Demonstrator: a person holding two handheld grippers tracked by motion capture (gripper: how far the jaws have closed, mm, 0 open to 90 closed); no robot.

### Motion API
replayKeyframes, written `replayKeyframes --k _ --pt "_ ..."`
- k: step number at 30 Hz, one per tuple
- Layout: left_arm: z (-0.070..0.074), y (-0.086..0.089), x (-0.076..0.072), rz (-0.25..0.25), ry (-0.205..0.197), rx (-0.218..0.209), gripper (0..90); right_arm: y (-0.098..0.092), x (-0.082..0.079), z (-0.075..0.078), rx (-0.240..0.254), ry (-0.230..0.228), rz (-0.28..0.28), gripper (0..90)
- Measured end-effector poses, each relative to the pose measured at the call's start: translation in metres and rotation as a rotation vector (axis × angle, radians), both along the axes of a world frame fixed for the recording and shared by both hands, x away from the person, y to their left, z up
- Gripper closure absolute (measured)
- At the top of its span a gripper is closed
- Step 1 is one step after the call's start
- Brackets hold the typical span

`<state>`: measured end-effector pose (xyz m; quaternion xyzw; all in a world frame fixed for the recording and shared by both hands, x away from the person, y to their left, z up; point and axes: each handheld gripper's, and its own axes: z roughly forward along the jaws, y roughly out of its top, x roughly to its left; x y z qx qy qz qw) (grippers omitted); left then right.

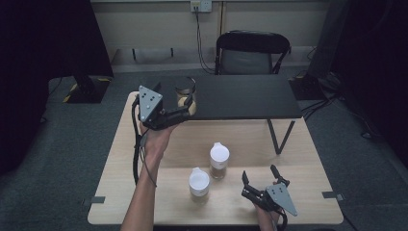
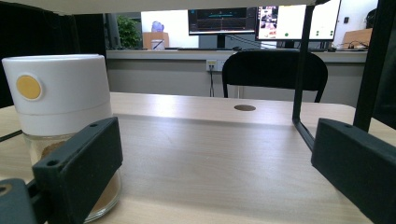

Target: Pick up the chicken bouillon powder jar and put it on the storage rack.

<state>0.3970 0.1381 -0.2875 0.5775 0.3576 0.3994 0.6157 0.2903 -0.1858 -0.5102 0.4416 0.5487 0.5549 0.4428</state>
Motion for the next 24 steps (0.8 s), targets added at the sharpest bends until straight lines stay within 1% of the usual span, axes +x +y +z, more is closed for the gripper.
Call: replayKeyframes --k 6,8,10,13,17,19,21,24 --pt "-0.008 0.002 -0.008 -0.002 -0.005 -0.011 0.0 0.000 0.000 0.000 0.001 0.000 0.001 0.8" --pt "-0.010 0.002 -0.011 -0.007 -0.007 -0.023 0.0 0.000 0.000 0.000 0.000 0.000 0.002 0.8" --pt "-0.011 0.003 -0.015 -0.006 -0.016 -0.020 0.0 0.000 0.000 0.000 0.000 0.000 0.003 0.8" --pt "-0.014 0.003 -0.020 0.010 -0.033 -0.017 0.0 0.000 0.000 0.000 0.001 0.001 0.003 0.8" --pt "-0.018 0.004 -0.024 0.012 -0.029 -0.017 0.0 0.000 0.000 0.000 0.000 0.000 0.003 0.8" --pt "-0.021 0.002 -0.025 0.023 -0.022 -0.017 0.0 0.000 0.000 0.000 0.000 0.001 0.003 0.8" --pt "-0.024 0.001 -0.026 0.015 -0.019 -0.020 0.0 0.000 0.000 0.000 0.000 0.001 0.003 0.8" --pt "-0.027 0.001 -0.029 0.017 -0.022 -0.019 0.0 0.000 0.000 0.000 0.001 0.000 0.002 0.6"
